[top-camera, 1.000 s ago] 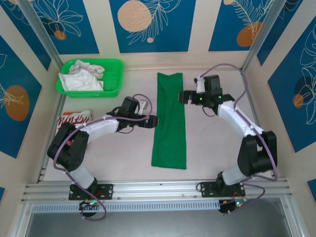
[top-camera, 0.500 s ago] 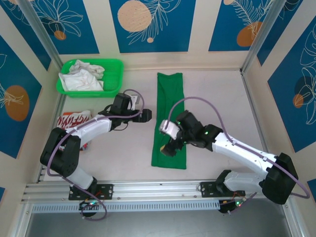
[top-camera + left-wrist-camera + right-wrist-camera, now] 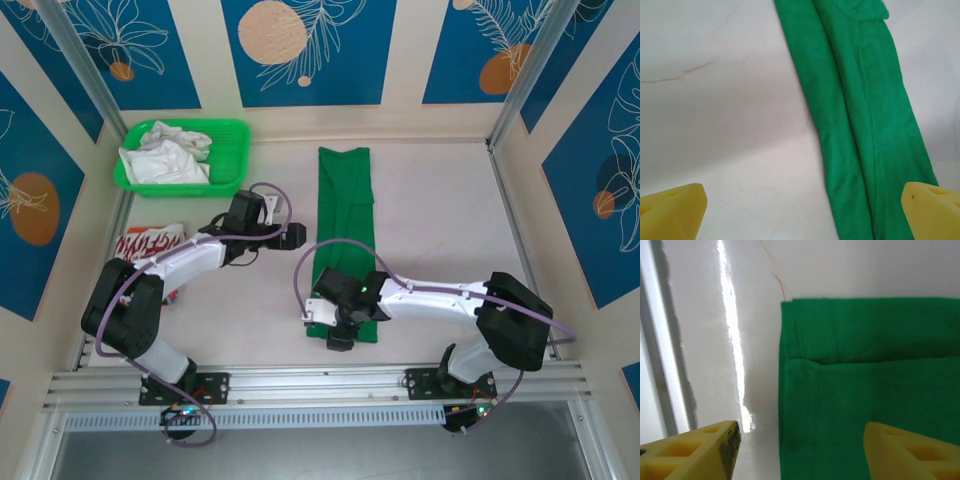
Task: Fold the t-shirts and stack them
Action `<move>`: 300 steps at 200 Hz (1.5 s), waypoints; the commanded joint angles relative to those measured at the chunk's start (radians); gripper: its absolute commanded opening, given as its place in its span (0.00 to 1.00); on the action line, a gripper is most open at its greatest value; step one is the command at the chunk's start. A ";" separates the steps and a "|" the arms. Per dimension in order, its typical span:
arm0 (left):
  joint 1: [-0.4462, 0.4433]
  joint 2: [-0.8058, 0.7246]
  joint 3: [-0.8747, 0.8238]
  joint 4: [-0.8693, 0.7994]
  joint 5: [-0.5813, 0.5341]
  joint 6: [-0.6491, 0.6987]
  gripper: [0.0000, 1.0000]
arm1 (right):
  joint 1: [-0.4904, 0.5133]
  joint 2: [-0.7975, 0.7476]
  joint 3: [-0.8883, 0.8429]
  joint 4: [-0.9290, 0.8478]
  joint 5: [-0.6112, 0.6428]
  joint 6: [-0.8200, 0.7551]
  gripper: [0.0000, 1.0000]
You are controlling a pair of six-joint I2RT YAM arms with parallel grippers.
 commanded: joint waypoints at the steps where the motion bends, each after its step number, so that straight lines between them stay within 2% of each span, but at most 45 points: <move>1: 0.010 -0.018 -0.023 -0.018 -0.016 0.033 1.00 | -0.003 0.014 -0.011 -0.002 0.024 -0.032 0.65; 45: 0.010 -0.016 -0.027 -0.018 -0.026 0.036 1.00 | -0.011 0.088 -0.018 0.006 0.053 -0.058 0.63; 89: 0.010 -0.022 -0.040 -0.003 -0.015 0.036 1.00 | -0.022 0.147 -0.018 0.003 0.079 -0.070 0.52; 106: 0.010 -0.022 -0.041 -0.006 -0.018 0.039 1.00 | -0.022 0.168 -0.014 -0.008 0.085 -0.072 0.40; 137: 0.010 -0.021 -0.041 -0.011 -0.021 0.038 1.00 | -0.018 0.161 -0.006 -0.030 0.067 -0.070 0.07; 146: 0.010 -0.019 -0.041 -0.010 -0.021 0.039 1.00 | -0.017 0.155 -0.001 -0.043 0.060 -0.069 0.00; 223: 0.010 -0.015 -0.040 -0.003 -0.022 0.033 1.00 | -0.001 -0.036 0.050 -0.231 -0.099 -0.014 0.00; 255: 0.010 -0.011 -0.041 0.007 -0.030 0.034 1.00 | -0.024 -0.065 0.113 -0.320 -0.023 -0.055 0.00; 300: 0.012 -0.006 -0.041 0.016 -0.026 0.032 1.00 | -0.150 -0.018 0.227 -0.290 0.096 -0.185 0.00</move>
